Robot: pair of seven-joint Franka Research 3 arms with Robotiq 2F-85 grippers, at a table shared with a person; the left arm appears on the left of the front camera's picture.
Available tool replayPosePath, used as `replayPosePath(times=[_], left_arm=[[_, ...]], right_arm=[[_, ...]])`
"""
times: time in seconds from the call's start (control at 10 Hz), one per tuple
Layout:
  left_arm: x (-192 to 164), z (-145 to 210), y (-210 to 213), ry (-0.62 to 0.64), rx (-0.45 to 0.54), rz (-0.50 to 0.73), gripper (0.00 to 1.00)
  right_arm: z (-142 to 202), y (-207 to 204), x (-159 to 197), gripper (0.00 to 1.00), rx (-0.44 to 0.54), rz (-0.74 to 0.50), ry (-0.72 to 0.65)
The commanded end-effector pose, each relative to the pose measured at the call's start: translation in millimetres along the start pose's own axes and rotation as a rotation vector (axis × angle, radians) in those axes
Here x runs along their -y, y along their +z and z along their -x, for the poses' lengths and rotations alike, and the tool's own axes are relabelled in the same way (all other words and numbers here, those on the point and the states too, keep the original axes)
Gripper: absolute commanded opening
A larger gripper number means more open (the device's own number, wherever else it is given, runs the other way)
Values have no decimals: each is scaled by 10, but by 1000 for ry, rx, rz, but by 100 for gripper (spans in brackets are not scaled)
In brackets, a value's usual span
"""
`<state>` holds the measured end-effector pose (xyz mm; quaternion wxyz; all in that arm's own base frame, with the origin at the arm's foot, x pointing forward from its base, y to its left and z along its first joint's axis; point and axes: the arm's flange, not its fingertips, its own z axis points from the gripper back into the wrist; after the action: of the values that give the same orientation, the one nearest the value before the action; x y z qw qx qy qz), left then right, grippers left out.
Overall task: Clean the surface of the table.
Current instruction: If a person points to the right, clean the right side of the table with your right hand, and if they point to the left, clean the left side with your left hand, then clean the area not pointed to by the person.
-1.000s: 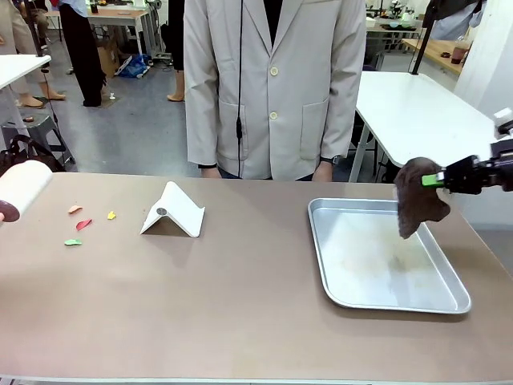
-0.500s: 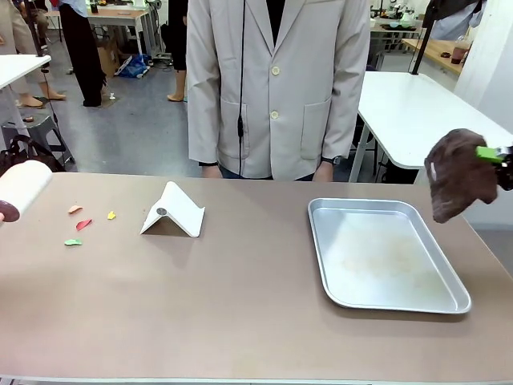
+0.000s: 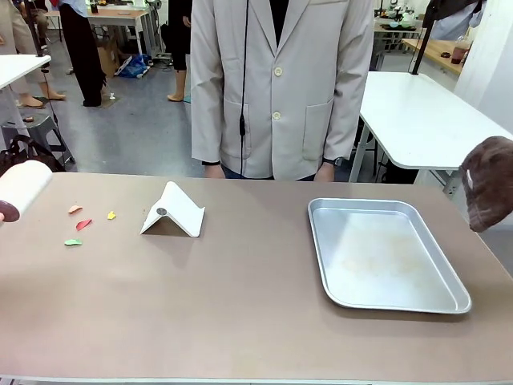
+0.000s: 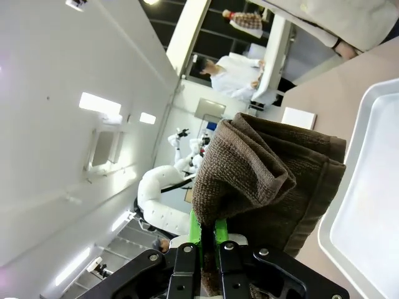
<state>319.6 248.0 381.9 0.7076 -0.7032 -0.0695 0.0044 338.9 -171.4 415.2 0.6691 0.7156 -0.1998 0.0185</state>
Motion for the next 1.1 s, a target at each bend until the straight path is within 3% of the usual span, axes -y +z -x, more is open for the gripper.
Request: replayPosePath(times=[0.0, 0.1, 1.0], left_arm=[[39, 26, 13, -8, -6, 13, 0], [39, 26, 13, -8, -6, 13, 0], [39, 26, 13, -8, -6, 13, 0]], right_arm=[[-50, -5, 15, 9, -22, 45, 6], [0, 0, 0, 9, 0, 0, 0], [0, 0, 0, 9, 0, 0, 0]])
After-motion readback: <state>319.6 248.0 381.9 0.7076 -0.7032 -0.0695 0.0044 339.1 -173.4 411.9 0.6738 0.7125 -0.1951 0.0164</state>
